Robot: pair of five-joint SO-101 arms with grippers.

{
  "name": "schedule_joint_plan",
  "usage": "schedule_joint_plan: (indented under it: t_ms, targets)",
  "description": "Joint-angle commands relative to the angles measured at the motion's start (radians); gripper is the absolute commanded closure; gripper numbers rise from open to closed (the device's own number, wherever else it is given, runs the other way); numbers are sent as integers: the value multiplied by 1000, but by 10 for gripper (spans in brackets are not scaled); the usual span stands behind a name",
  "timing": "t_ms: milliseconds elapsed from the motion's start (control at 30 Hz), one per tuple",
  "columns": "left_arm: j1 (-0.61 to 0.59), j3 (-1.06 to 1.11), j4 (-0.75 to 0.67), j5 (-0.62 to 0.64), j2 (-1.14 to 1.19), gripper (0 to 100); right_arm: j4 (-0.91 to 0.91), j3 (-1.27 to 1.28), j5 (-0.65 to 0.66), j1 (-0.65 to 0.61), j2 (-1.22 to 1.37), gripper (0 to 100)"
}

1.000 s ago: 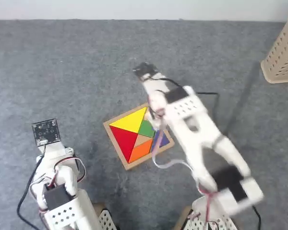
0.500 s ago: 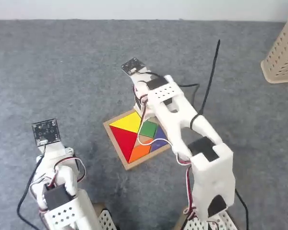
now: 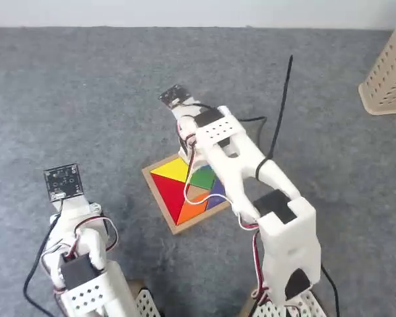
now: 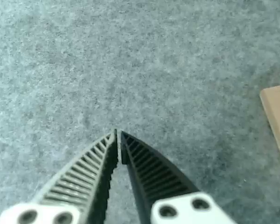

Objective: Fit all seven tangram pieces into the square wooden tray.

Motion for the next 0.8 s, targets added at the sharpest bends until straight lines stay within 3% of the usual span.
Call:
schedule_joint_plan:
  t_ms: [0,100,333,767]
  targets:
    - [3,-8,6,14,-8,987,19,-55,-15,-19,-28,785]
    - [3,-8,6,14,-8,987,27,-46,-15,1,-74,811]
    - [3,-8,6,14,-8,987,56,68,-15,35,-315,976]
    - [3,-8,6,14,-8,987,-127,687,23,58,-799,989]
